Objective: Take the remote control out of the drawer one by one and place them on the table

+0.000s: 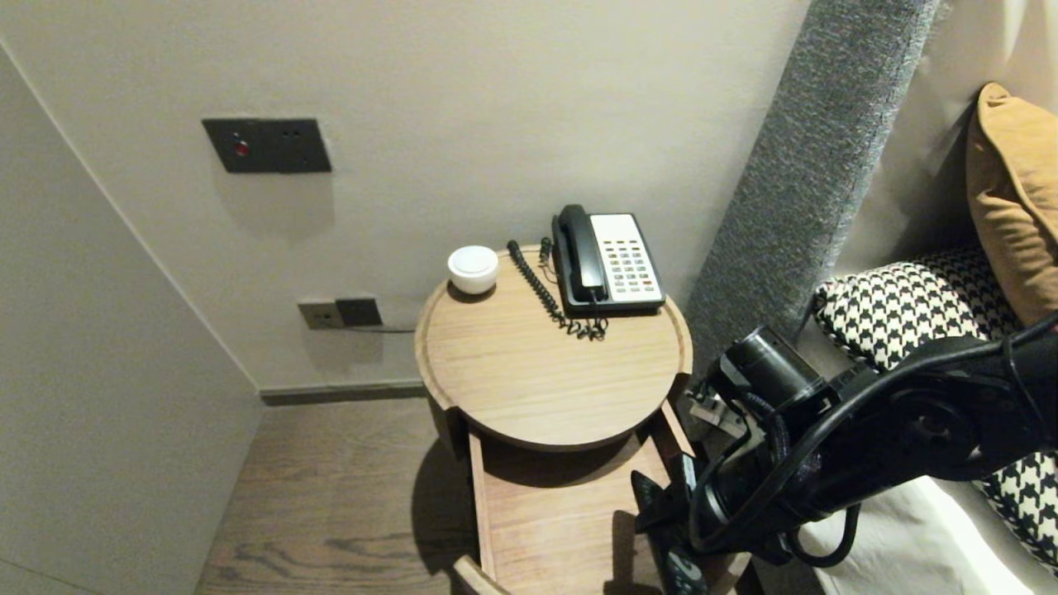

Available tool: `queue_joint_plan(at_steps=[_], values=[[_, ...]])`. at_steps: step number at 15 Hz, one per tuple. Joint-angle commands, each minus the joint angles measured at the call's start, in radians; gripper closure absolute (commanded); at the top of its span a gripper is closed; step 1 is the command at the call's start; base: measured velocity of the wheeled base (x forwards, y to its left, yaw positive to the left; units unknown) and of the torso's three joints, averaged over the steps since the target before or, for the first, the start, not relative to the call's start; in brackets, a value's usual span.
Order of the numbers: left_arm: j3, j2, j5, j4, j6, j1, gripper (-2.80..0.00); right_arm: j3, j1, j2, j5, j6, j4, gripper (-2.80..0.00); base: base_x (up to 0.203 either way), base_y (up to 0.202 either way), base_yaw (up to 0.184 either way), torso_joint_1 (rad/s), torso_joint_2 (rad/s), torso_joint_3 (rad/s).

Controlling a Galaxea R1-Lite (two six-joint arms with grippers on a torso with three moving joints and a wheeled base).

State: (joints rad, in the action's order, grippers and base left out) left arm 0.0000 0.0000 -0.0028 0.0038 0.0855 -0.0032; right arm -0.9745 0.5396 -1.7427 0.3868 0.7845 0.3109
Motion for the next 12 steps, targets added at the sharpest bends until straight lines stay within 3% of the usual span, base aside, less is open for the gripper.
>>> queue_joint_plan(at_steps=[1, 6, 12], values=[[0.000, 0.000, 0.000, 0.001, 0.000, 0.000, 0.00, -0.004, 0.000, 0.042, 0.001, 0.007, 0.030, 0.00, 0.000, 0.000, 0.000, 0.000, 0.00, 0.000], [0.000, 0.000, 0.000, -0.001, 0.000, 0.000, 0.00, -0.018, 0.000, 0.124, 0.000, 0.007, 0.079, 0.00, 0.000, 0.000, 0.000, 0.000, 0.00, 0.000], [0.000, 0.000, 0.000, -0.001, 0.000, 0.000, 0.00, -0.130, -0.009, 0.194, -0.008, 0.004, 0.189, 0.00, 0.000, 0.000, 0.000, 0.000, 0.00, 0.000]])
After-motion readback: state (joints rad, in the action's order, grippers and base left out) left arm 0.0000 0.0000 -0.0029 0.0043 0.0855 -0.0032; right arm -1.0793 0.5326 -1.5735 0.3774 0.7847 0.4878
